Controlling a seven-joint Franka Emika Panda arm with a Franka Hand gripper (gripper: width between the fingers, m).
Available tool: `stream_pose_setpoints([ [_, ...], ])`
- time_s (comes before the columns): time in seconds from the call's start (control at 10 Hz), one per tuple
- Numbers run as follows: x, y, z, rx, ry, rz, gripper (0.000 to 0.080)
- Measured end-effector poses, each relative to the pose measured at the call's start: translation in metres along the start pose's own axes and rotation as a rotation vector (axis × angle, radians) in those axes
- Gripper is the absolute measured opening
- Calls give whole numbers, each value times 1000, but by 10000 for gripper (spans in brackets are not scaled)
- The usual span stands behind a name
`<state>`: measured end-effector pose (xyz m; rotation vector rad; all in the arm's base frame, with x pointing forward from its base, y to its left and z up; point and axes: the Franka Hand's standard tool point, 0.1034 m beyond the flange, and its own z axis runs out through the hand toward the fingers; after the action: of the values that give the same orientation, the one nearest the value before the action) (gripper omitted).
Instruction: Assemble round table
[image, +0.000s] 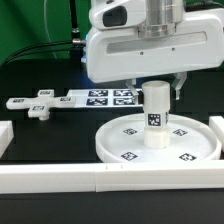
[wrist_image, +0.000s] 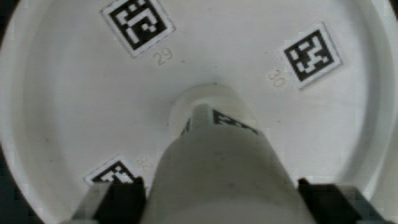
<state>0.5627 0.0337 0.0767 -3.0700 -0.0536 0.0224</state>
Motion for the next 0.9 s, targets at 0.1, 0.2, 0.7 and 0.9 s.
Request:
stream_pose_setpoints([
  [0.1,0,-1,0,3,0,80,407],
  [0.2,0,-1,0,9,0,153,407],
  [0.7,-3,-4,1,18,7,545,407],
  [0.9,-3,-4,1,36,4,680,407],
])
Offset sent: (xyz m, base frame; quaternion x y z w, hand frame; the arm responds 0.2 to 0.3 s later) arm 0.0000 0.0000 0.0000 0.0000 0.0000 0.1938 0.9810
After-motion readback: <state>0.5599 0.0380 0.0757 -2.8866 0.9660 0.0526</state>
